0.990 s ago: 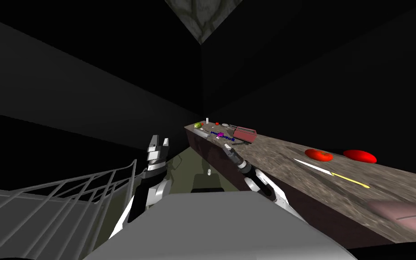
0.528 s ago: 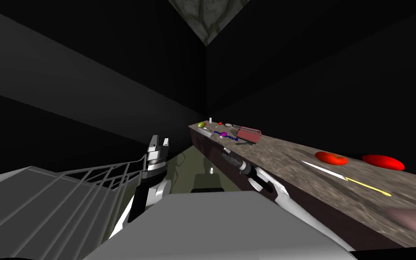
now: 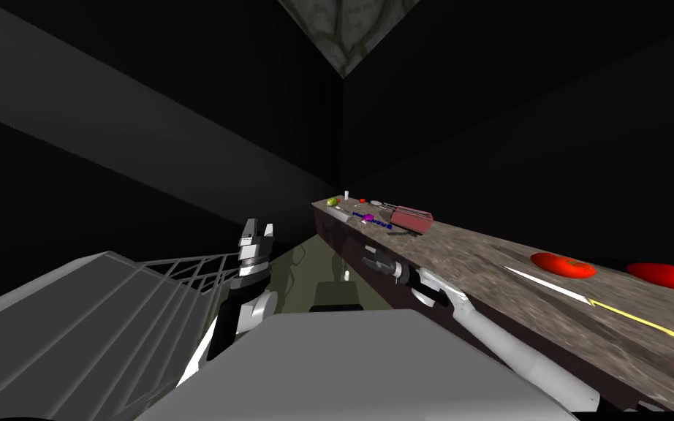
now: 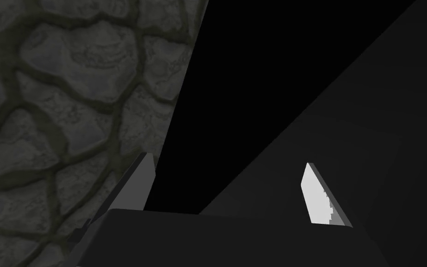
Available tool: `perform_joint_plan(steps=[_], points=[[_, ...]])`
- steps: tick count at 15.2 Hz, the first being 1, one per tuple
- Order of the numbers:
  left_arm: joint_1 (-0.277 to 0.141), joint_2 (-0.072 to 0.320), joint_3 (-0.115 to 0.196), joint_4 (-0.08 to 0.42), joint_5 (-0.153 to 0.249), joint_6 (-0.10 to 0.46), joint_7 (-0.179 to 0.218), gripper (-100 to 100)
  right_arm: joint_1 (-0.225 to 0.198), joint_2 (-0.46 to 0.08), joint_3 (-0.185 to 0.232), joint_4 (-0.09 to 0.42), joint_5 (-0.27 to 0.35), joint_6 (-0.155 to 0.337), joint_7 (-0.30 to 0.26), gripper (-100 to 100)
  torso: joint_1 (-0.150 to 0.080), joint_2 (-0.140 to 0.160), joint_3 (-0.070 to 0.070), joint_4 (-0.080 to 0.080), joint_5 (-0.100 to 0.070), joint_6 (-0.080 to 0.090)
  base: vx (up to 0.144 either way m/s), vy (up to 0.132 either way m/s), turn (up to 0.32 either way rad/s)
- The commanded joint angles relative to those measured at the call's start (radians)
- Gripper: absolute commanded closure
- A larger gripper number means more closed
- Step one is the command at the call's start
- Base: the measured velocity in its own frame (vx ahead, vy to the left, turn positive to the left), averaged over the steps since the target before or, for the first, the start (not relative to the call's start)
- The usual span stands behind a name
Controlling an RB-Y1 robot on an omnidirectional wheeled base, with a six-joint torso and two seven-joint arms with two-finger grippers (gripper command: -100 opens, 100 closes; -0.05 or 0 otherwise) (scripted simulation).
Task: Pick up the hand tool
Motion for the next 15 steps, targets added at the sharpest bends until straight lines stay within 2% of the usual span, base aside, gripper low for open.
perform_joint_plan(steps=[1,2,3,5,6,7,8,9,11,13,14,15], points=[[0.000,0.000,0.000,0.000,0.000,0.000,0.000,0,-0.014,-0.043,0.016,0.050,0.018,-0.025,0.013,-100,0.000,0.000,0.000,0.000,0.000,0.000,-0.021,0.047,0.158],[0.000,0.000,0.000,0.000,0.000,0.000,0.000,0,-0.014,-0.043,0.016,0.054,0.018,-0.025,0.013,-100,0.000,0.000,0.000,0.000,0.000,0.000,-0.014,0.028,0.060],[0.000,0.000,0.000,0.000,0.000,0.000,0.000,0,-0.038,-0.085,0.039,0.087,0.044,-0.053,0.027,-100,-0.001,0.000,0.000,0.000,0.000,0.001,-0.011,0.036,0.161],[0.000,0.000,0.000,0.000,0.000,0.000,0.000,0,-0.038,-0.094,0.039,0.115,0.044,-0.053,0.027,-100,-0.001,-0.001,-0.001,0.000,0.000,0.000,-0.007,0.031,0.116],[0.000,0.000,0.000,0.000,0.000,0.000,0.000,0,-0.060,-0.136,0.063,0.147,0.070,-0.079,0.042,-100,-0.001,-0.001,-0.001,0.000,0.000,0.001,-0.002,0.027,0.130],[0.000,0.000,0.000,0.000,0.000,0.000,0.000,0,-0.060,-0.143,0.063,0.172,0.070,-0.079,0.042,-100,-0.001,-0.002,-0.001,0.000,0.000,0.000,0.002,0.025,0.183],[0.000,0.000,0.000,0.000,0.000,0.000,0.000,0,-0.060,-0.143,0.063,0.177,0.070,-0.079,0.042,-100,-0.002,-0.002,-0.001,0.000,0.000,0.000,0.004,0.014,0.095],[0.000,0.000,0.000,0.000,0.000,0.000,0.000,0,-0.082,-0.186,0.087,0.210,0.097,-0.103,0.056,-100,-0.002,-0.002,-0.001,0.000,0.000,0.001,0.010,0.018,0.177],[0.000,0.000,0.000,0.000,0.000,0.000,0.000,0,-0.082,-0.191,0.087,0.239,0.097,-0.103,0.056,-100,-0.002,-0.003,-0.002,-0.001,0.000,0.000,0.015,0.011,0.129],[0.000,0.000,0.000,0.000,0.000,0.000,0.000,0,-0.082,-0.191,0.087,0.239,0.097,-0.103,0.056,-100,-0.003,-0.002,-0.001,-0.001,-0.001,0.001,0.006,0.002,-0.019],[0.000,0.000,0.000,0.000,0.000,0.000,0.000,0,-0.103,-0.237,0.111,0.278,0.123,-0.127,0.071,-100,-0.003,-0.002,-0.001,-0.001,-0.001,0.001,0.013,0.006,0.215],[0.000,0.000,0.000,0.000,0.000,0.000,0.000,0,-0.103,-0.237,0.111,0.301,0.123,-0.127,0.071,-100,-0.003,-0.003,-0.002,-0.001,-0.001,0.000,0.022,0.000,0.224]])
